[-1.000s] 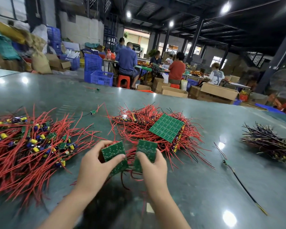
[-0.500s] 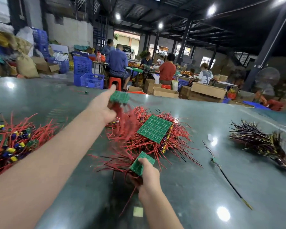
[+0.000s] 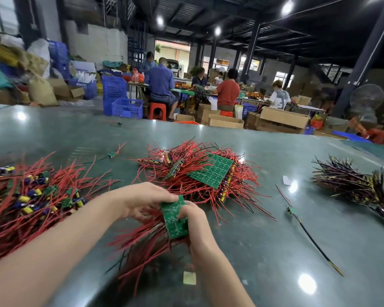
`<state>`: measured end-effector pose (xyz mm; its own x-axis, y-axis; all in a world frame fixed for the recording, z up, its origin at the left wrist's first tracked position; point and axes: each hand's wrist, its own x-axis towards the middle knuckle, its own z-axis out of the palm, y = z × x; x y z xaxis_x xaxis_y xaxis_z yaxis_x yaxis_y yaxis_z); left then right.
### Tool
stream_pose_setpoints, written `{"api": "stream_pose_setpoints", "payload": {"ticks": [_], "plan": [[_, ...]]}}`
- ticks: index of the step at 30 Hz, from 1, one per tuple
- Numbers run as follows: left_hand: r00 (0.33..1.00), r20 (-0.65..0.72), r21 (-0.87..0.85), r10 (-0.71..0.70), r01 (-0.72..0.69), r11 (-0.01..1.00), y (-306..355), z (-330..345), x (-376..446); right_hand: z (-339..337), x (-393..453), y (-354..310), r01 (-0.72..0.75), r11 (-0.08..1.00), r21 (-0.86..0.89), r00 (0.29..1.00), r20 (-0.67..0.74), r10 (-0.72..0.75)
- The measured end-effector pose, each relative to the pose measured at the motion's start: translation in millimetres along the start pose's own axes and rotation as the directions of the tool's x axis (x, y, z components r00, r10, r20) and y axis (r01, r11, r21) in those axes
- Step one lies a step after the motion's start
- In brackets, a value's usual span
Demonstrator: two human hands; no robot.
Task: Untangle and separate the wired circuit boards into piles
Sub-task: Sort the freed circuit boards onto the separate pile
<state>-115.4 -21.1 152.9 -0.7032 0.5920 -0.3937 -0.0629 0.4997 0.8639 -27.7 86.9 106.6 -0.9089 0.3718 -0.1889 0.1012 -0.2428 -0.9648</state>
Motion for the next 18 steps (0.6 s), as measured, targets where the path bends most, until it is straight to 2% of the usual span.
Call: {"api": "stream_pose_setpoints", "payload": {"ticks": [3,6,8,10,14,18], "plan": [[0.985,-0.162,-0.035,0.060,-0.067,0.997,-11,-4,-11,-3,4,0,-0.022,0.999,-0.035,1.000,0.001,0.022],[0.970,-0.243,-0.268,0.033,-0.099,0.958,-23,-4,-21,-2,5,1,-0.009,0.999,0.032,1.000,-0.003,0.009],[0.971,-0.240,-0.410,-0.012,-0.091,0.908,-33,0,-29,-1,5,2,0.025,1.000,-0.009,1.000,0.010,-0.025],[0.981,-0.191,-0.520,-0.032,-0.073,0.851,-43,5,-36,1,2,3,0.063,0.989,-0.135,0.995,0.089,-0.051],[0.989,-0.146,-0.545,0.014,-0.092,0.833,-64,16,-44,6,-3,6,0.102,0.911,-0.400,0.981,0.193,-0.026],[0.984,-0.166,-0.560,0.059,-0.143,0.816,-78,21,-49,9,-8,9,0.147,0.870,-0.472,0.963,0.267,-0.018]]}}
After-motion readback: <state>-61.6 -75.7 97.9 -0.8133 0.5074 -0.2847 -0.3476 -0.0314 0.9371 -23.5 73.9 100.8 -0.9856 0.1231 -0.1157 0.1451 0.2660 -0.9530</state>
